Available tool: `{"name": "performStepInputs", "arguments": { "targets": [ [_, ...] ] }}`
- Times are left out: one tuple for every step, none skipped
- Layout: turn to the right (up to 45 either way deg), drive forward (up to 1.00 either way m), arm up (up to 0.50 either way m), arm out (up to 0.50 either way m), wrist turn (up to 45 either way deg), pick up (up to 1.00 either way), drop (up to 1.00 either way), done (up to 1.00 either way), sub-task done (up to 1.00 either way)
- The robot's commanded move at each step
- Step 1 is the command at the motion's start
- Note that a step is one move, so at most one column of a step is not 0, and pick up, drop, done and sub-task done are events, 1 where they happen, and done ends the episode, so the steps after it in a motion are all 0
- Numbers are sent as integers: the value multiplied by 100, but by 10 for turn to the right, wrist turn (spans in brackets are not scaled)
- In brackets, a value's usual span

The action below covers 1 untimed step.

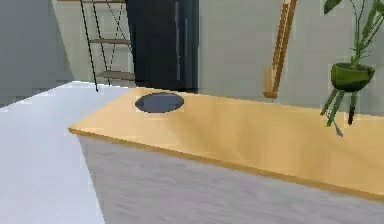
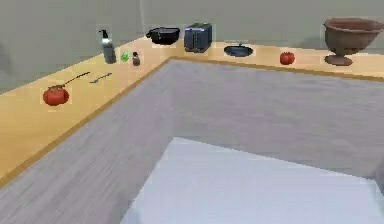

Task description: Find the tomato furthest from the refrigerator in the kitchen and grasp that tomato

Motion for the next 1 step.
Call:
{"name": "performStepInputs", "arguments": {
  "targets": [
    [-450, 0, 0, 0, 0, 0, 0, 0, 0]
  ]
}}
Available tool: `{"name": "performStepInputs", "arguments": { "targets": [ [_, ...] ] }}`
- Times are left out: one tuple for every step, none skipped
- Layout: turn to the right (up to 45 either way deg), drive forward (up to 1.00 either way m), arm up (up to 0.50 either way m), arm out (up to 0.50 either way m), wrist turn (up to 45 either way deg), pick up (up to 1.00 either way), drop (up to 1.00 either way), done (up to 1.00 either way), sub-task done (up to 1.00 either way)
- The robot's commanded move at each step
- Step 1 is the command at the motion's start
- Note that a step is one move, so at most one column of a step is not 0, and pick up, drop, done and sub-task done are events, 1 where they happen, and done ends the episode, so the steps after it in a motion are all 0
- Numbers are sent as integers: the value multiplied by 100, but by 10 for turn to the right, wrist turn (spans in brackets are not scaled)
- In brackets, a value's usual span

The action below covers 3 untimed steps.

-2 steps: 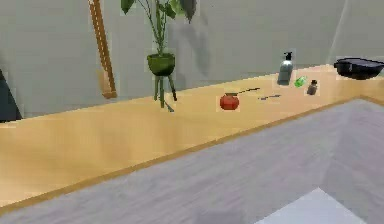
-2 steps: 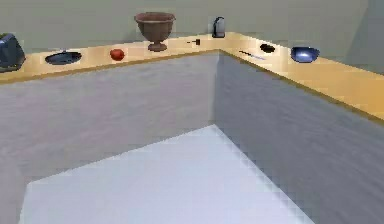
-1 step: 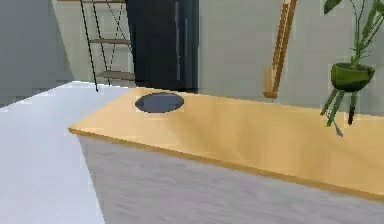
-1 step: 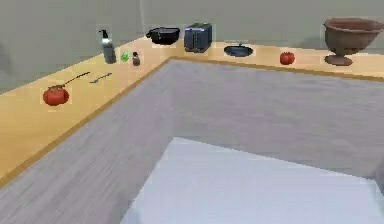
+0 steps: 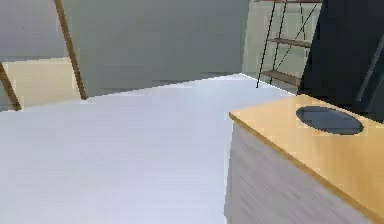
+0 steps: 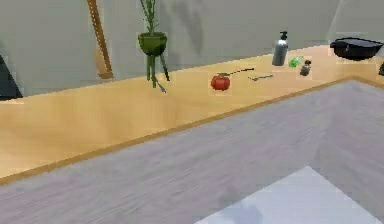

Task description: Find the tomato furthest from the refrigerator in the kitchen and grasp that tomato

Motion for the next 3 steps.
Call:
{"name": "performStepInputs", "arguments": {
  "targets": [
    [-330, 0, 0, 0, 0, 0, 0, 0, 0],
    [0, 100, 0, 0, 0, 0, 0, 0, 0],
    [-90, 0, 0, 0, 0, 0, 0, 0, 0]
  ]
}}
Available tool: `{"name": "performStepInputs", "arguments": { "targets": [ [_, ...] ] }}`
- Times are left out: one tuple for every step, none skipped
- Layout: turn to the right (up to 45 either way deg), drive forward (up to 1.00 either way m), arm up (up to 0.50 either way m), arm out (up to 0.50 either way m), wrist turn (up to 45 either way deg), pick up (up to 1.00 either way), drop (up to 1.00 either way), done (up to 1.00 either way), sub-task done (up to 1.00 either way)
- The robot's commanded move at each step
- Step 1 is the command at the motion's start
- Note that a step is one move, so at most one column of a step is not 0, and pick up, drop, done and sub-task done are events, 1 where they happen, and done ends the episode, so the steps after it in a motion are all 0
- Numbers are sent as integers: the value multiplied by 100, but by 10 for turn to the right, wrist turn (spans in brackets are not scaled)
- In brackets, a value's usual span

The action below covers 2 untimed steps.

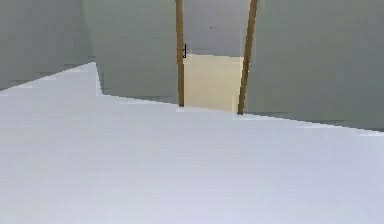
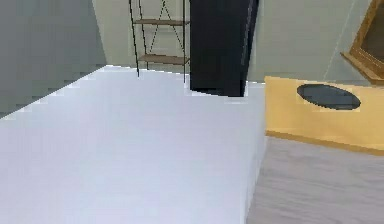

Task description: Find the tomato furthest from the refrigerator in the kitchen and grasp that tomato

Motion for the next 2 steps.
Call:
{"name": "performStepInputs", "arguments": {
  "targets": [
    [0, 5, 0, 0, 0, 0, 0, 0, 0],
    [450, 0, 0, 0, 0, 0, 0, 0, 0]
  ]
}}
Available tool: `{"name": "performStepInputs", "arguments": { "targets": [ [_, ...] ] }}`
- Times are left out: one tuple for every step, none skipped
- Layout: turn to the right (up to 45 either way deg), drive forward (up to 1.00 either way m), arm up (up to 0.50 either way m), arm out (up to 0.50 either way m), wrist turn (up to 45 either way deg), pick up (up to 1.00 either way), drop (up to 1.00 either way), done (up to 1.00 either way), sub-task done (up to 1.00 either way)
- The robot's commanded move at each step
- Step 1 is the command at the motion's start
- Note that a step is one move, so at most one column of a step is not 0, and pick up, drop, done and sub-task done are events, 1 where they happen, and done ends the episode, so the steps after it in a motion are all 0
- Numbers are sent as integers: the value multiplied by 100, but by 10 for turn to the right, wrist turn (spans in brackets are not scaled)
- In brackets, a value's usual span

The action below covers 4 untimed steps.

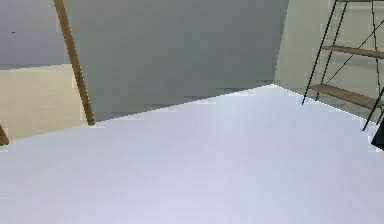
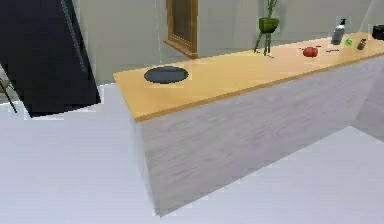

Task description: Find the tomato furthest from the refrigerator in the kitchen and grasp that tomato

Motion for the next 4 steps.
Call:
{"name": "performStepInputs", "arguments": {
  "targets": [
    [270, 0, 0, 0, 0, 0, 0, 0, 0],
    [0, 55, 0, 0, 0, 0, 0, 0, 0],
    [330, 0, 0, 0, 0, 0, 0, 0, 0],
    [0, 100, 0, 0, 0, 0, 0, 0, 0]
  ]
}}
